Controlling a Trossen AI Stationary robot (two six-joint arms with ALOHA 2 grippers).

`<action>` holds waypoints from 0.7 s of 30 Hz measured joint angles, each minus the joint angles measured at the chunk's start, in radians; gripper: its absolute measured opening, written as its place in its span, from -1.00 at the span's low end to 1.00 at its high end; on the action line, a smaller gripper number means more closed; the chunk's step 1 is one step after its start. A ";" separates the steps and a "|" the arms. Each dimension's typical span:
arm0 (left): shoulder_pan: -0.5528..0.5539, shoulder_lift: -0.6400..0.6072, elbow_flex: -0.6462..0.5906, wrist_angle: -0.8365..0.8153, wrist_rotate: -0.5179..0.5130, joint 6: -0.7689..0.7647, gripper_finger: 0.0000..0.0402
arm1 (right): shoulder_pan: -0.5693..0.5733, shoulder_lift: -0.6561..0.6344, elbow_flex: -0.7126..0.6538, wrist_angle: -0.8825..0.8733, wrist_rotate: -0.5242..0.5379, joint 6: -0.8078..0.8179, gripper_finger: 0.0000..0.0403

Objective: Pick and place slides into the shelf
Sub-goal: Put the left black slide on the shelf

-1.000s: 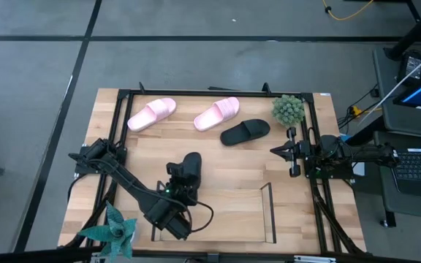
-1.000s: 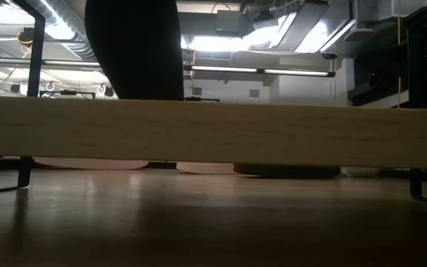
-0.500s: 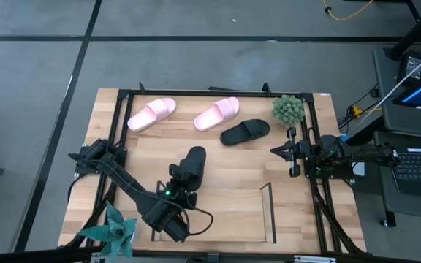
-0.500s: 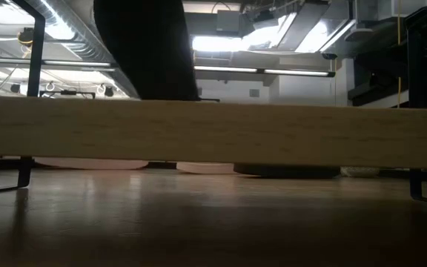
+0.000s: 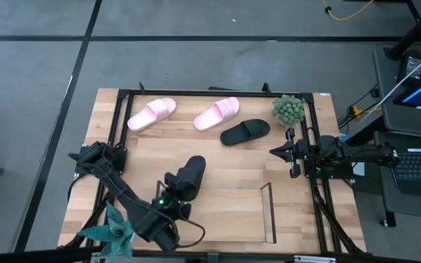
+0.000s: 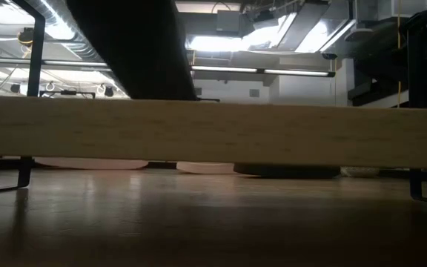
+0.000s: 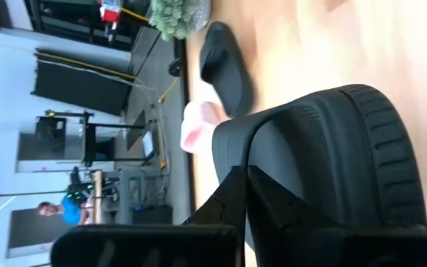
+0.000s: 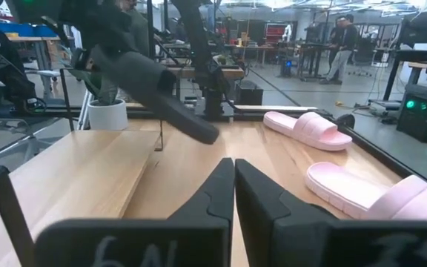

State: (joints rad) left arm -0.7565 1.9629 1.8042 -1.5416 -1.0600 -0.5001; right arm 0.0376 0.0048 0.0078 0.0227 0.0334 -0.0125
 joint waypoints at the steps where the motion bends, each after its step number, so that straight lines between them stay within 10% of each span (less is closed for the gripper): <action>1: -0.009 0.000 0.000 0.011 0.001 0.001 -1.00 | 0.000 0.000 0.000 0.000 0.000 0.006 -0.91; 21: -0.090 0.000 0.000 0.278 0.017 0.163 -1.00 | 0.000 0.000 0.000 0.003 0.000 0.038 -0.91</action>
State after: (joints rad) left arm -0.8462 1.9629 1.8042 -1.2632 -1.0432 -0.3370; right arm 0.0378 0.0044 0.0080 0.0254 0.0334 0.0254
